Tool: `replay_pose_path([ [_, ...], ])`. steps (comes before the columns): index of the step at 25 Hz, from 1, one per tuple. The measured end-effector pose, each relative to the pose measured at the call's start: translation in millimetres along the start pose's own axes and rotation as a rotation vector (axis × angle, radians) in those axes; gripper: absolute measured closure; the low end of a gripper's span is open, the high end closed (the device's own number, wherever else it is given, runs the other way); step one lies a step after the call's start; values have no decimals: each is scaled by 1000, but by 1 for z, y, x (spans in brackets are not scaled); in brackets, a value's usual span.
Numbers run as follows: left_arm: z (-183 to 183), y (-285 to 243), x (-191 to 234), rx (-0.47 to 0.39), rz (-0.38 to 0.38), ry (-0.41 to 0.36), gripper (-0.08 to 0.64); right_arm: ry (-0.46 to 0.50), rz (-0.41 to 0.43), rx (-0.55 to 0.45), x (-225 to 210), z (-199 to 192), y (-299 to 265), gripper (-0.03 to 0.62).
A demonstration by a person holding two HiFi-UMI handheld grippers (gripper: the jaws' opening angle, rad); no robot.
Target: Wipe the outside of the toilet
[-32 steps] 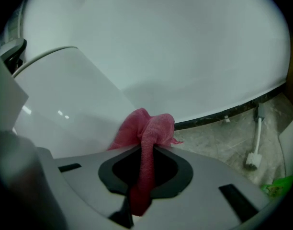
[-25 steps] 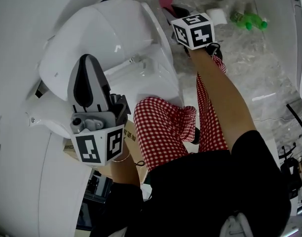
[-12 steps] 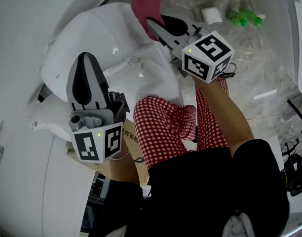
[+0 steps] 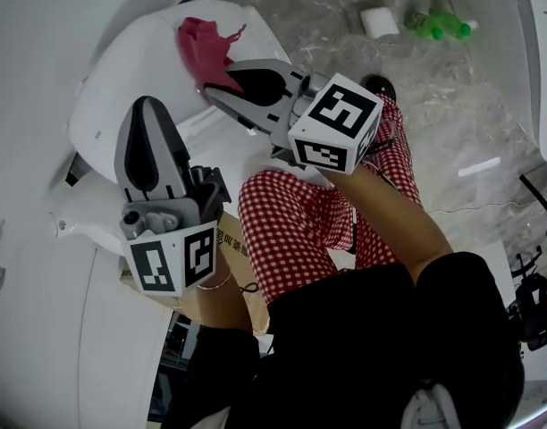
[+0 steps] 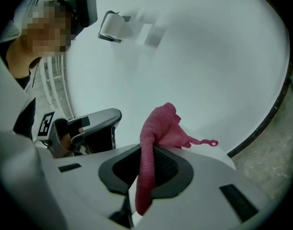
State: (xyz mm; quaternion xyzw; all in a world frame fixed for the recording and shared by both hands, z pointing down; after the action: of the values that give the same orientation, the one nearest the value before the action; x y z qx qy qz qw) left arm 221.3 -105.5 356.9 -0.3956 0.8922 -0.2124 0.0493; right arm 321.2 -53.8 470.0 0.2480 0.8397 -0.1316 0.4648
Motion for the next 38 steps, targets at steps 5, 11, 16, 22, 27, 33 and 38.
replay_pose_path([
  [5, -3, -5, -4, 7, 0, -11, 551, -7, -3, -46, -11, -7, 4, 537],
  [11, -1, -9, -6, -1, -4, -2, 551, -107, -18, -103, -24, -13, 7, 538],
  [16, -1, -4, -1, -3, -5, -5, 551, -125, -53, -60, -36, -18, 3, 538],
  [22, -3, -4, 0, 0, -3, 0, 551, -109, -110, -11, -54, -25, 1, 538],
  [27, -7, -3, 2, 11, 3, -2, 551, -120, -170, 29, -71, -36, 2, 538],
  [33, -9, -4, 4, 13, 12, 0, 551, -132, -238, 54, -91, -49, 3, 538],
  [38, -12, -2, 7, 17, 19, -1, 551, -129, -278, 94, -107, -59, 3, 538],
])
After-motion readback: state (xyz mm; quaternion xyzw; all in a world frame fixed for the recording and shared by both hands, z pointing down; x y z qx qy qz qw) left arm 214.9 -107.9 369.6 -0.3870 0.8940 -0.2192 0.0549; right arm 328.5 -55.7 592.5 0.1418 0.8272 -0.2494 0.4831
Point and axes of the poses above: the fingertips, and each gripper's own axes: y backward along the fingers, x to its left, z out of its top, the point moved 7 cm from there along y, backward along the fingers, and after that the axes turned 1 degree about -y, right-handed, at the moved point
